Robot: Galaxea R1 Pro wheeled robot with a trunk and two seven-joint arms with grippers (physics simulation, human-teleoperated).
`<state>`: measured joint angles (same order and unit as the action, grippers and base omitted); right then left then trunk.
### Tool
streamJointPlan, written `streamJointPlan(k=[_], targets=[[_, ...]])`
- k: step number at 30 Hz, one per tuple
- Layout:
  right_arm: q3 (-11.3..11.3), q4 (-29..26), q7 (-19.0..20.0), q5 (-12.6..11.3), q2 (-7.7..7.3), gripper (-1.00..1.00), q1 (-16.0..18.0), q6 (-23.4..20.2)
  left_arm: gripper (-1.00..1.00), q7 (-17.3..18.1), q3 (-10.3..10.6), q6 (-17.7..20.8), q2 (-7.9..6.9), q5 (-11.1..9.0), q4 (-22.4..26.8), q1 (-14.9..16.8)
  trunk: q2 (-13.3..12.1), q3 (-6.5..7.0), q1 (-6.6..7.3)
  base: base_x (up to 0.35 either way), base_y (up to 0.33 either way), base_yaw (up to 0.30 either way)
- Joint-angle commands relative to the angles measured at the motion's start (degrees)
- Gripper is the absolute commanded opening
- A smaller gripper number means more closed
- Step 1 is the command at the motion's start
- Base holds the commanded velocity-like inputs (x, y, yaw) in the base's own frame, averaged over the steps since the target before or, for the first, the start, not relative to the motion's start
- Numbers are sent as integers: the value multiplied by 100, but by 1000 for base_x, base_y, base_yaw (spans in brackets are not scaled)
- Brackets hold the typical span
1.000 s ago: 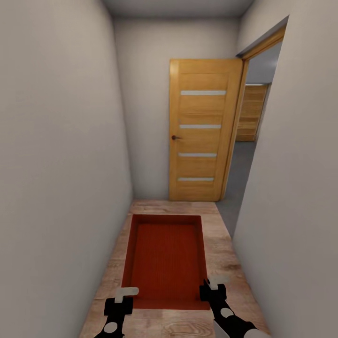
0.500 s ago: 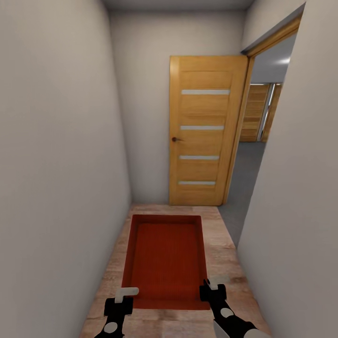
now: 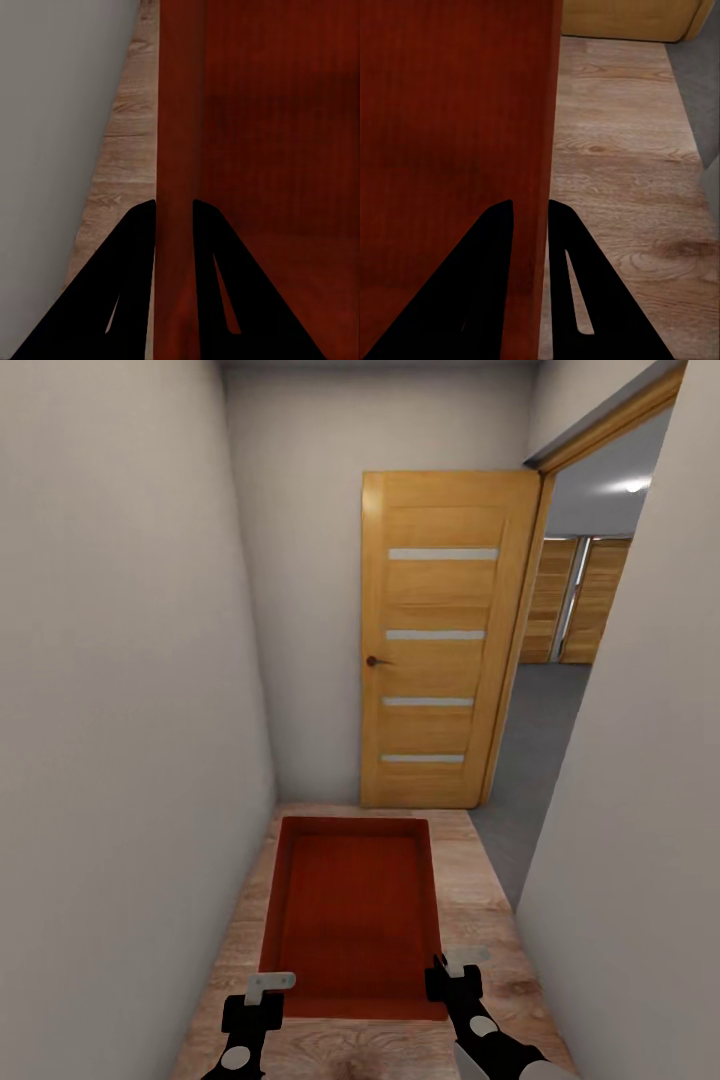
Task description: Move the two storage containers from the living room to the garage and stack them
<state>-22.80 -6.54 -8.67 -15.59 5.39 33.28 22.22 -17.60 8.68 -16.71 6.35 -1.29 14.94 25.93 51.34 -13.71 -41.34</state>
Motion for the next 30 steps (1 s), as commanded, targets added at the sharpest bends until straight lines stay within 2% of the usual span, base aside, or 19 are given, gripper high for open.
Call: streamJointPlan(k=[1, 30], targets=[[259, 74, -249, -153, -3, -100, 3, 18, -100, -165, -174, -333, -2, -301, 80, 9, 5, -8, -4, 322, 0, 0], [258, 74, -250, -155, -3, -100, 3, 11, -100, -166, -174, -333, -2, -302, 76, 9, 5, -8, -4, 322, 0, 0]])
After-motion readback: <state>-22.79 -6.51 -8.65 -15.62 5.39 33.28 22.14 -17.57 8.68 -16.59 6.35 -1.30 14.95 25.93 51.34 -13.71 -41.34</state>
